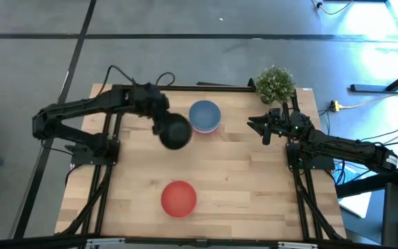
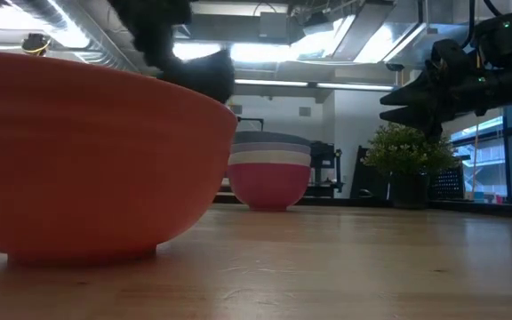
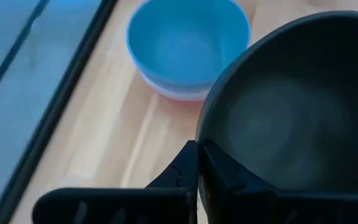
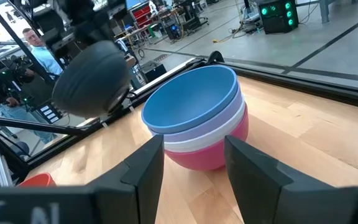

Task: Nest bowls inside each other
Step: Stack the black bowl on top of the blue bowl

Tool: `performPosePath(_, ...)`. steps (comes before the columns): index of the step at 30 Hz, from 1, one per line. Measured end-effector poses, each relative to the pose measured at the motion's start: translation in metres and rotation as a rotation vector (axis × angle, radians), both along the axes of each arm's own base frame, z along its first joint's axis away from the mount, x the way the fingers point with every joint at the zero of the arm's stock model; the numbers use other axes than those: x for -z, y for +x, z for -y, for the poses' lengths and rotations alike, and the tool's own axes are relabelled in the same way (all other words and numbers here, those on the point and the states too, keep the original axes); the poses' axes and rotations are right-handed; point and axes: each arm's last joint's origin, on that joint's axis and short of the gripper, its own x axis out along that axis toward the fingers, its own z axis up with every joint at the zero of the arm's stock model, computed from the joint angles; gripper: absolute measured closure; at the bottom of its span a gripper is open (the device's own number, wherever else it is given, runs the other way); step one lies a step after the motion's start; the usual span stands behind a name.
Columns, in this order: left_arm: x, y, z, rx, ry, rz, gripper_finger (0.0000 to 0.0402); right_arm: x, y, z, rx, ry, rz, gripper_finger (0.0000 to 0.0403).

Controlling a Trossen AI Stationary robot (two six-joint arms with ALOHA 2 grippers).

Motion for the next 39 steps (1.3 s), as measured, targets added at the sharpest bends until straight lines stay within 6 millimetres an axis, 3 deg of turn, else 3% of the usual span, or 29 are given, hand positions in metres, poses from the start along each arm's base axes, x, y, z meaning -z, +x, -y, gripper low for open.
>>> performPosePath(7,0.001,0.035,-0.033,-0.007,0.018,0.008,0.0401,0.000,0.000,-0.001,-0.020,0.002,-0.001,0.0234)
performPosePath(12,-0.032,0.053,-0.052,0.008,0.025,0.089,0.0401,0.001,0.000,-0.001,-0.035,0.008,-0.006,0.0234)
performPosePath(19,-0.061,0.079,-0.078,0.024,0.014,0.033,0.0402,0.001,0.000,-0.001,-0.038,-0.015,-0.019,0.0234)
performPosePath(25,-0.052,0.107,-0.095,0.072,-0.048,-0.076,0.0401,0.002,0.000,-0.001,-0.040,-0.034,-0.026,0.0234)
performPosePath(39,0.001,0.154,-0.120,0.111,-0.094,-0.246,0.0401,0.002,0.000,-0.002,-0.060,-0.035,-0.025,0.0234)
